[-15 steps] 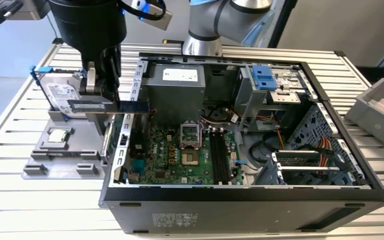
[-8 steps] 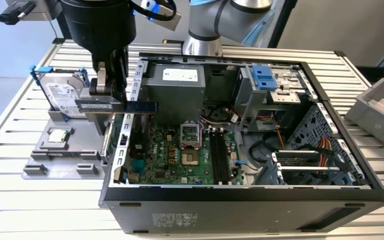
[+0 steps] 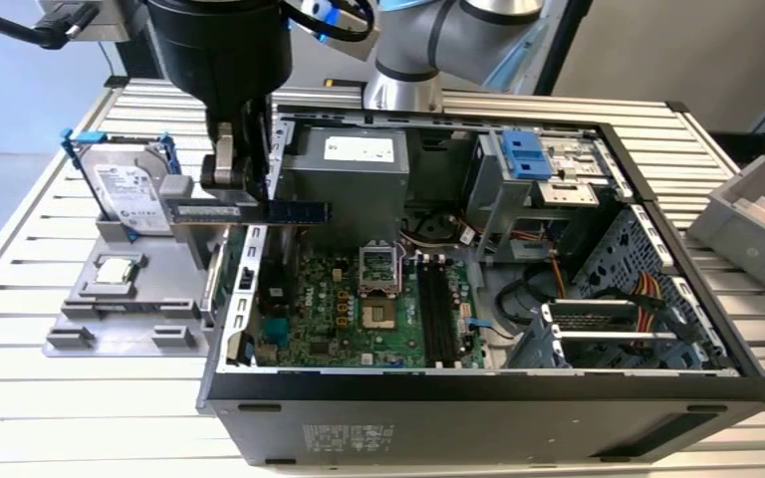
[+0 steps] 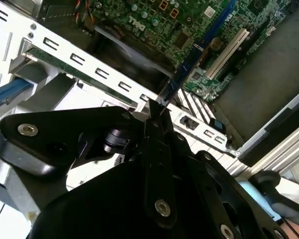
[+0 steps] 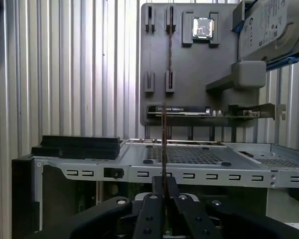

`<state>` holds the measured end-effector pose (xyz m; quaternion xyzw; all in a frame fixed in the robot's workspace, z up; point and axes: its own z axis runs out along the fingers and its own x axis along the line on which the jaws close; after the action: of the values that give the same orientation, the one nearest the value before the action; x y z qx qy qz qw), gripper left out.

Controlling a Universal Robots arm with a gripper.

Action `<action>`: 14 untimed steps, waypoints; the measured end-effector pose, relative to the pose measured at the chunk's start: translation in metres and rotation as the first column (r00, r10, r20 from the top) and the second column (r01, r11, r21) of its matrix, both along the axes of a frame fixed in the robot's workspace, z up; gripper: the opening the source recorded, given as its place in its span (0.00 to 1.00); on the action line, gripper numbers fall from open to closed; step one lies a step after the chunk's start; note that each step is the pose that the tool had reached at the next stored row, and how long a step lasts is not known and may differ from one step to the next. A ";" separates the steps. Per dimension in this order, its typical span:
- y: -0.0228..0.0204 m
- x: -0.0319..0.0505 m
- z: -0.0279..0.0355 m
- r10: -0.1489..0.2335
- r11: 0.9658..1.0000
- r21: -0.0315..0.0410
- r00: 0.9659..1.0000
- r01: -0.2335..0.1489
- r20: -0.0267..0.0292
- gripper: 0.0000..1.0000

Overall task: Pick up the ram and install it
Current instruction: 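Pick up the ram and move it above insertion slot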

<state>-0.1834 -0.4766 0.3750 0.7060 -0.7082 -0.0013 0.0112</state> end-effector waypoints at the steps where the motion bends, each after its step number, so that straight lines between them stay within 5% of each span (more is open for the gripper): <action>1: 0.0001 0.0017 0.0000 0.000 1.000 0.000 1.000 0.000 0.000 0.00; 14: 0.0024 0.0245 0.0000 0.000 1.000 0.000 1.000 0.000 -0.001 0.00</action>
<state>-0.1589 -0.4742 0.3750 0.7060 -0.7082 -0.0017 0.0117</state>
